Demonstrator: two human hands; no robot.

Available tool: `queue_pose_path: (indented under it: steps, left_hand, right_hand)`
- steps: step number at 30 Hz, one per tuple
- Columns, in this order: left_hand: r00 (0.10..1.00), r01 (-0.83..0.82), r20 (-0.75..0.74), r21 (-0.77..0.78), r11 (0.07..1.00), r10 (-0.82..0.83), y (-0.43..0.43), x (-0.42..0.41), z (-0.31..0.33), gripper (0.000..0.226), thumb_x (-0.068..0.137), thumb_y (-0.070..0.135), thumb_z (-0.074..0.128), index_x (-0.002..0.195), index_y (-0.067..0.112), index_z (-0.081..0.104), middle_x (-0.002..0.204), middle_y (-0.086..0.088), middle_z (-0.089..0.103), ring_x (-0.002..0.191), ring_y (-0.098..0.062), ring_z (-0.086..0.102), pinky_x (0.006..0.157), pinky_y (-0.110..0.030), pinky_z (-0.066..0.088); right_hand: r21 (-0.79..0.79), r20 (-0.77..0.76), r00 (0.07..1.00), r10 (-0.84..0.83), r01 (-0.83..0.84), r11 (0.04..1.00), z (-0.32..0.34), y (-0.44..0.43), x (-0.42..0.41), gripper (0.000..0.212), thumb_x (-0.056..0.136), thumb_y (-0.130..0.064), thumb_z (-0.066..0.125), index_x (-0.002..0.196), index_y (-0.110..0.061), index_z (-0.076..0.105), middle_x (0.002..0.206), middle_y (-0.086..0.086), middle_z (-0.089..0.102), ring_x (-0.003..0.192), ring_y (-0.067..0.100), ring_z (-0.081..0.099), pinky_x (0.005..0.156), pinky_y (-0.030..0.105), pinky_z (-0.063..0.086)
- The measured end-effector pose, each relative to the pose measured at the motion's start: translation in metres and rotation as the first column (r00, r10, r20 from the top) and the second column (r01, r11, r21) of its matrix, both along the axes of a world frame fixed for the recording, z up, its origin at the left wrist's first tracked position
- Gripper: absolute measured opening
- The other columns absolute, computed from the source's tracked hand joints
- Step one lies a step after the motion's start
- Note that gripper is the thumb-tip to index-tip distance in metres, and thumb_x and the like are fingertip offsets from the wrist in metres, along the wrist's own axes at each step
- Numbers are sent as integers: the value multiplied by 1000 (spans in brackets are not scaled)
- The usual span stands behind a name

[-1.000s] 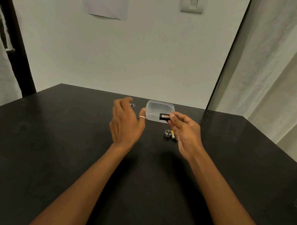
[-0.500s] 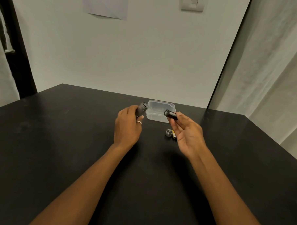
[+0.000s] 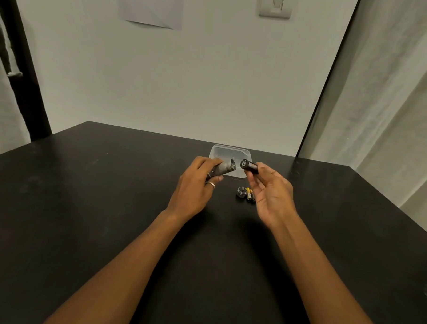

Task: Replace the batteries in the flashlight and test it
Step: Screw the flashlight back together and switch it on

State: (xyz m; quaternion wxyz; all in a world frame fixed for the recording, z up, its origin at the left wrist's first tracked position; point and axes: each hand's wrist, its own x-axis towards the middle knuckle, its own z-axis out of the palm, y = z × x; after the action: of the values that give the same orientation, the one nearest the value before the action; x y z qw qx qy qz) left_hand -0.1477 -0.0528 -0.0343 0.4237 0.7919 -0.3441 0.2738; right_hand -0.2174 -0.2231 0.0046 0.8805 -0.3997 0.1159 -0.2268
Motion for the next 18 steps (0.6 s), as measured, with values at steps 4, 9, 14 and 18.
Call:
queue_pose_path:
  steps: [4, 9, 14, 18]
  left_hand:
    - [1000, 15, 4, 34, 999, -15, -1, 1, -2, 37, 96, 17, 67, 132, 21, 60, 122, 1, 56, 101, -10, 53, 86, -29, 52]
    - [1000, 19, -2, 36, 999, -19, -2, 3, -4, 37, 95, 16, 69, 131, 21, 61, 119, 1, 55, 97, -8, 51, 84, -26, 48]
    - [1000, 22, -12, 36, 999, -21, 0, 3, -5, 38, 94, 17, 69, 131, 21, 62, 117, 3, 55, 98, -12, 52, 86, -31, 51]
    - [1000, 22, -20, 63, 998, -21, -2, 3, -4, 41, 95, 18, 69, 135, 20, 60, 120, 0, 56, 103, -16, 55, 89, -37, 53]
  right_hand:
    - [-146, 16, 999, -29, 31, 989, -1, 2, 0, 14, 98, -5, 65, 111, 0, 67, 110, 18, 72, 99, 24, 75, 83, 26, 62]
    - [-363, 16, 996, -86, 86, 928, -2, 6, 0, 24, 97, -6, 66, 120, 1, 65, 109, 15, 73, 102, 22, 75, 84, 26, 61]
    - [-573, 62, 983, -172, 176, 801, -5, 6, 2, 19, 95, -8, 70, 113, -8, 70, 104, 6, 75, 97, 15, 76, 81, 22, 61]
    - [-692, 84, 976, -202, 203, 693, -11, 7, 5, 16, 92, -14, 75, 108, -16, 73, 99, -2, 77, 92, 9, 76, 83, 27, 62]
